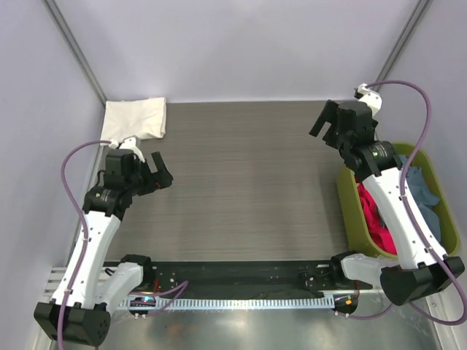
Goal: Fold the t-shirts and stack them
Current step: Grab the tshirt from the pile
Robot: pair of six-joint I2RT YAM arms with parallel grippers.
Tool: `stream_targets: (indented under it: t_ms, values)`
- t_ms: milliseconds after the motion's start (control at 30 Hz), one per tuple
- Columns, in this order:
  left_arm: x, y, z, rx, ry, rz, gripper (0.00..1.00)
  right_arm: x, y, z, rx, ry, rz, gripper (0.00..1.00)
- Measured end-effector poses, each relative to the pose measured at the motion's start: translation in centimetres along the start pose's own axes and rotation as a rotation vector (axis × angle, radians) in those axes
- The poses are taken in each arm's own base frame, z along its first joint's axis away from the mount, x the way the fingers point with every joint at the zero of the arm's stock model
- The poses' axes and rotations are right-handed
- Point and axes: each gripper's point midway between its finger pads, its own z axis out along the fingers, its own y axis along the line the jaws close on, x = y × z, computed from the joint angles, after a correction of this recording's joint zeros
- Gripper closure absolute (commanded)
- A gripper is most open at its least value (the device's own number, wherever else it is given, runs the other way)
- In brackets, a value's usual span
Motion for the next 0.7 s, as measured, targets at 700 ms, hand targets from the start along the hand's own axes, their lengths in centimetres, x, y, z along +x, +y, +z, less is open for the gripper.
stream_targets:
  t_ms: [700]
  values:
    - [-0.1,1.1,0.3,-0.062,-0.005,0.000,0.00,3.0,-24.0,-3.3,0.863,0.041,0.180,0.00]
